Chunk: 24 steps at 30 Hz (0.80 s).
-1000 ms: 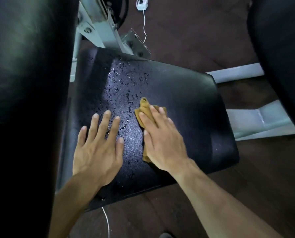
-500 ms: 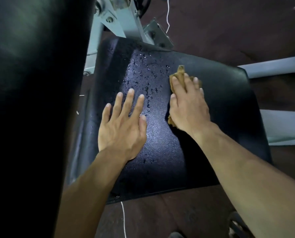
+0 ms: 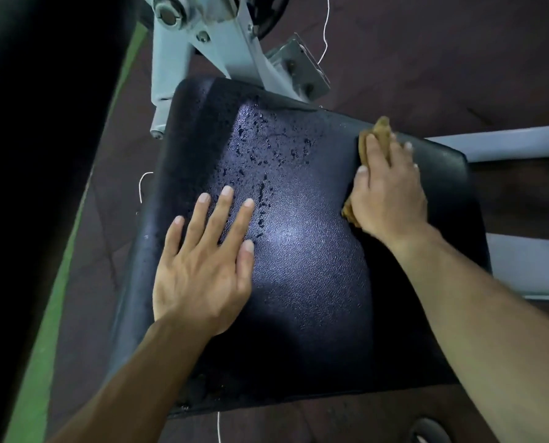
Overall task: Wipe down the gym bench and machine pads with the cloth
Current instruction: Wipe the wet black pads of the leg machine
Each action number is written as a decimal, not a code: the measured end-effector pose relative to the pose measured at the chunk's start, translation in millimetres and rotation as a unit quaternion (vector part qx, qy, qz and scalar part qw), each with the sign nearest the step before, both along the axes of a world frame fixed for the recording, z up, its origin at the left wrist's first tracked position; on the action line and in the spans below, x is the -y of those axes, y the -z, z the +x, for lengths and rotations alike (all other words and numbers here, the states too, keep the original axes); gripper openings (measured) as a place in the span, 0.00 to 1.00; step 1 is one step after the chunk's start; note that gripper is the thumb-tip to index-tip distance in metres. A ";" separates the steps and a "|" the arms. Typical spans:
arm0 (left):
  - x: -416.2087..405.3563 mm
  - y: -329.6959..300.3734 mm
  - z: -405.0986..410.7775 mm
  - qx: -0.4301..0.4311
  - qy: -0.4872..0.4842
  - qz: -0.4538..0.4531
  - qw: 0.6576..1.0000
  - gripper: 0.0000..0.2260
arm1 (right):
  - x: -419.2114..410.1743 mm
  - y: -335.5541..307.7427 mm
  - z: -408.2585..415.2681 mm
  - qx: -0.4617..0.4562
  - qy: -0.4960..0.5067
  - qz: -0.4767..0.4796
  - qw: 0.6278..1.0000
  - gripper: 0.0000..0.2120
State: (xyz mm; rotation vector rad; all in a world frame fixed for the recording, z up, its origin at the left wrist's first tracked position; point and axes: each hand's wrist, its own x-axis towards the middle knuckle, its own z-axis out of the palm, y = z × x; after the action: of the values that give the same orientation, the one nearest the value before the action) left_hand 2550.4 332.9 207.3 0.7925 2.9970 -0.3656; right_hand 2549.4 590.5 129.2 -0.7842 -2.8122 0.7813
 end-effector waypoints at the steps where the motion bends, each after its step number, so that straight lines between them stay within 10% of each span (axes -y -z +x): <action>1: 0.0 0.2 -0.3 0.000 -0.002 -0.001 1.000 0.25 | -5.1 -1.5 -15.8 -0.001 0.004 -0.010 1.000 0.29; 15: -2.1 -0.1 1.2 -0.010 -0.012 -0.008 1.000 0.25 | 89.1 -40.8 -15.5 -0.102 -0.216 -0.008 0.971 0.26; 24: 0.3 -0.3 2.3 -0.008 -0.013 0.010 1.000 0.25 | 59.5 -23.8 3.8 -0.044 -0.118 -0.014 0.992 0.26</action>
State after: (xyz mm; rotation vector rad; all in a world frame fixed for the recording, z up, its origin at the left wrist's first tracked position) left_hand 2552.7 332.6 207.6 0.7535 3.0286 -0.3429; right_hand 2553.1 531.0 153.1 -0.4142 -2.8524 0.8661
